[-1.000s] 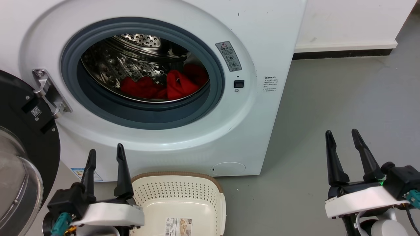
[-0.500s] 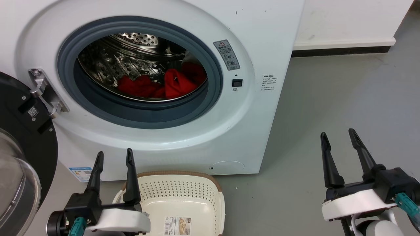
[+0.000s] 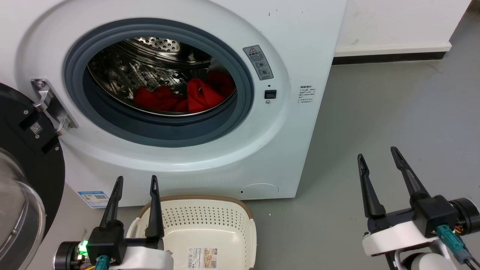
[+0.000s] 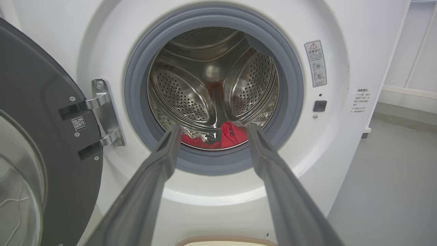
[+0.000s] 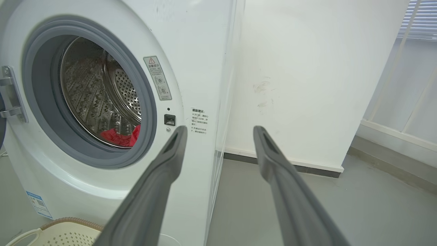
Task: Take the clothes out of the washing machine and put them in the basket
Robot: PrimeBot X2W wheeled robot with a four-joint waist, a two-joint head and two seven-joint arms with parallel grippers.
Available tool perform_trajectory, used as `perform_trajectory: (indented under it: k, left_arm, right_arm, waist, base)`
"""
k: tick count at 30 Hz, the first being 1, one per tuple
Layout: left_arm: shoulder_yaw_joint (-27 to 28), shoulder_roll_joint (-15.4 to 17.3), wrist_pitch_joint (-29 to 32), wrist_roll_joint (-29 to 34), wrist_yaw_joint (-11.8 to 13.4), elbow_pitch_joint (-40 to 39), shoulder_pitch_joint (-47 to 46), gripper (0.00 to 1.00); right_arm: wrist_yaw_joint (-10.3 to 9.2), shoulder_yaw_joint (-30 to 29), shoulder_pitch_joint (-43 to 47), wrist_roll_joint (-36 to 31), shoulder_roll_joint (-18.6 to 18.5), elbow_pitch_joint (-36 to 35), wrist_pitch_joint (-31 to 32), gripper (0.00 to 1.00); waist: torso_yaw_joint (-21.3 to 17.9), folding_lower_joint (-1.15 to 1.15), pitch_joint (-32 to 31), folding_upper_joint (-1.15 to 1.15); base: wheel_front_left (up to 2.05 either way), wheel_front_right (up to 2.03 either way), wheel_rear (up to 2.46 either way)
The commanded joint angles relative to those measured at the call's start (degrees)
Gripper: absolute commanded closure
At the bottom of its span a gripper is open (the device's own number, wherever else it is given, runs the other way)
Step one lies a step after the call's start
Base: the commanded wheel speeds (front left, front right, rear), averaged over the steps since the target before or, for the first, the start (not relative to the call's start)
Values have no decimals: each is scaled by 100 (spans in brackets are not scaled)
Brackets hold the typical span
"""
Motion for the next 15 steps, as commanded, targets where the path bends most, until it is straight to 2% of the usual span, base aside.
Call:
perform_trajectory:
  k: [1, 8, 11, 15]
  left_arm:
    - [-28, -16, -54, 131, -22, -17, 54, 0]
    - [-60, -53, -120, 386, -85, 16, 80, 0]
    - [15, -91, -150, 365, -200, -38, 98, 0]
    - [131, -159, -138, 341, -343, -39, 111, 0]
  right_arm:
    - [-4, 29, 31, -110, 1, -31, -46, 0]
    - [-4, 79, 57, -376, 2, -57, -119, 0]
    - [-4, 116, 63, -463, 3, -24, -136, 0]
    - [-4, 1, 98, -38, 3, 92, -133, 0]
  waist:
    - [-4, 0, 5, 0]
    - [-25, 0, 26, 0]
    - [-35, 0, 43, 0]
    - [-31, 0, 32, 0]
  base:
    - [0, 0, 0]
    - [0, 0, 0]
    - [0, 0, 0]
    - [0, 0, 0]
